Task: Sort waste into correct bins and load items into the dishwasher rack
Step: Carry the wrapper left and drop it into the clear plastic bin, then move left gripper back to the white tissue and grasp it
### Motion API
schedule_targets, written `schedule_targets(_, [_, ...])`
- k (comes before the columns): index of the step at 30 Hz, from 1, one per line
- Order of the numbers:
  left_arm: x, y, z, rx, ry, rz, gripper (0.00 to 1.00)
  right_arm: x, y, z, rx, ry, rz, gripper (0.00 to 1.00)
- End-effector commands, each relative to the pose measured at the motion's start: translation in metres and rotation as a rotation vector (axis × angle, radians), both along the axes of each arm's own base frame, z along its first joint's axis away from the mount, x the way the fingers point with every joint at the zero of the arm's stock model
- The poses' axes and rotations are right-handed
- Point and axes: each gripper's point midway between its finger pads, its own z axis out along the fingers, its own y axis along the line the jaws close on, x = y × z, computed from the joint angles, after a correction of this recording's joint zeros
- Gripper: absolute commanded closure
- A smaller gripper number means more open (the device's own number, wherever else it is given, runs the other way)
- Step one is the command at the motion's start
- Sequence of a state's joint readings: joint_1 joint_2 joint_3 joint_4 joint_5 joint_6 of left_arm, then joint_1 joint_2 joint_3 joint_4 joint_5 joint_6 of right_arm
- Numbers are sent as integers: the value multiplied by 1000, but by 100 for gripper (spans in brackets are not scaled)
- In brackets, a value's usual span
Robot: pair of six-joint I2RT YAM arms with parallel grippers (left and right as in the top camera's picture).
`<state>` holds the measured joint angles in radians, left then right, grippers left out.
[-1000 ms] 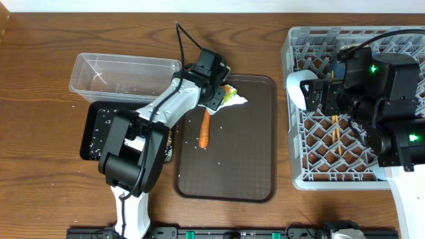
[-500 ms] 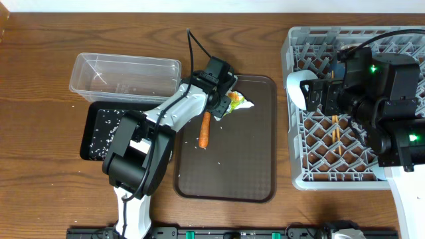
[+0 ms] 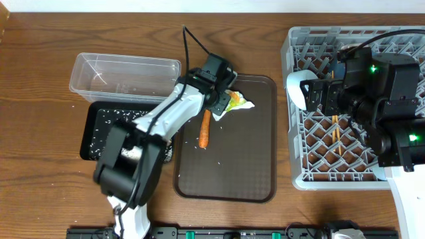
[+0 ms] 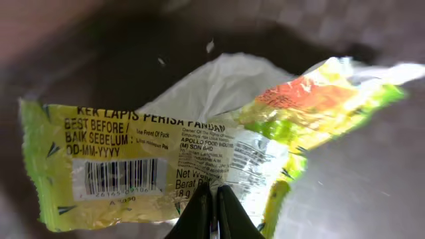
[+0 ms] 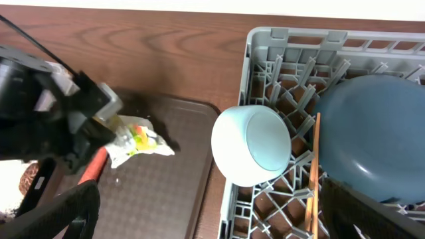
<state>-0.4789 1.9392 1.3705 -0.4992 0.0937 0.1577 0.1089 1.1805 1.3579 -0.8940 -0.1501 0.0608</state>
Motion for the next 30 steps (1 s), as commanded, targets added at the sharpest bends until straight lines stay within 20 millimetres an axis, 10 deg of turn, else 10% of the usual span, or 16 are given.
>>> schedule_targets(1, [6, 8, 40, 4, -95, 22, 94, -1, 5, 2, 15, -1, 8, 1])
schedule_targets(10, [23, 65, 88, 116, -239, 173, 94, -1, 5, 2, 15, -1, 8, 1])
schedule_targets(19, [47, 167, 83, 74, -208, 557, 94, -1, 5, 2, 15, -1, 8, 1])
schedule_targets(30, [44, 162, 77, -94, -115, 503, 67, -1, 5, 2, 15, -1, 8, 1])
